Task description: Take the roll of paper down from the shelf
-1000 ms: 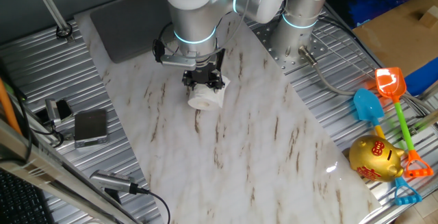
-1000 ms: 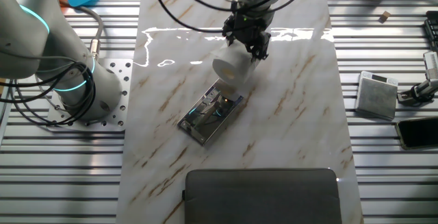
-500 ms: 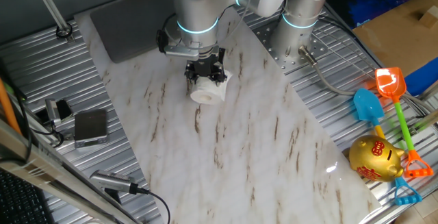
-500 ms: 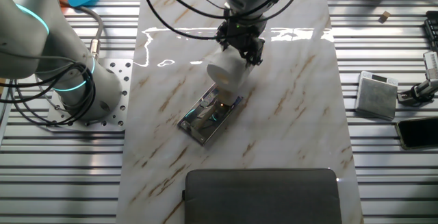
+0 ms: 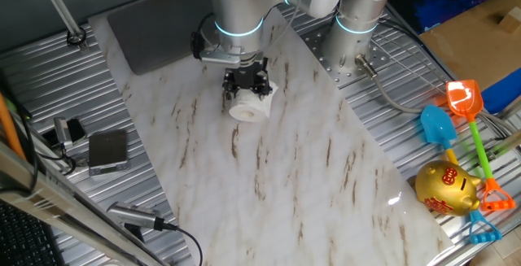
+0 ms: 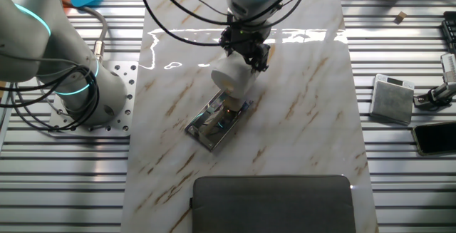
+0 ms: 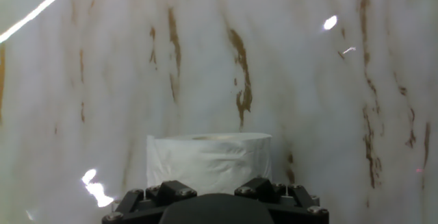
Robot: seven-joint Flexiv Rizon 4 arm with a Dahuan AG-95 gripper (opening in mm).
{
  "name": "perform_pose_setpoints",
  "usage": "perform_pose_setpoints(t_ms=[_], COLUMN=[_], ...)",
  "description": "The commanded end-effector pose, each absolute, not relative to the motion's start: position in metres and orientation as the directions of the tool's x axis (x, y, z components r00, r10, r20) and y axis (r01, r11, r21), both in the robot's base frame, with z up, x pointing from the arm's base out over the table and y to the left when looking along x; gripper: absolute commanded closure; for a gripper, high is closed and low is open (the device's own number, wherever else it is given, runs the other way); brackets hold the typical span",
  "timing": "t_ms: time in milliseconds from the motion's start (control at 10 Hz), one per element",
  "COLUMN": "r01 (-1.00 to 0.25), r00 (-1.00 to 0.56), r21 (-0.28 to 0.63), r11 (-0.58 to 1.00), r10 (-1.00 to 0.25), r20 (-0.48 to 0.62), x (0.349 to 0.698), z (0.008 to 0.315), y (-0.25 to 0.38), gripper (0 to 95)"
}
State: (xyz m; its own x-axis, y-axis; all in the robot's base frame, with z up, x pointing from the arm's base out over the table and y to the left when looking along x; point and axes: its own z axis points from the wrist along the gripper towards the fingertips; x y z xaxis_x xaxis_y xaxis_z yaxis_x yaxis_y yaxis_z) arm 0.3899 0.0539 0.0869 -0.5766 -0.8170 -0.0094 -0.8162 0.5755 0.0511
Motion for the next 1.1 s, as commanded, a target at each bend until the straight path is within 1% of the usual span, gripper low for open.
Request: perform_pose_setpoints(t_ms=[100,1100], r01=[-0.818,-0.821], r00=[-0.574,-0.569], r21=[0.051,0.06], r11=[0.573,0.567], r10=[-0.819,-0.822], r20=[-0.011,-0.024], x=[0.387,0.37], z=[0.086,0.083], y=[0.051,0.043], gripper=[95.0,95.0])
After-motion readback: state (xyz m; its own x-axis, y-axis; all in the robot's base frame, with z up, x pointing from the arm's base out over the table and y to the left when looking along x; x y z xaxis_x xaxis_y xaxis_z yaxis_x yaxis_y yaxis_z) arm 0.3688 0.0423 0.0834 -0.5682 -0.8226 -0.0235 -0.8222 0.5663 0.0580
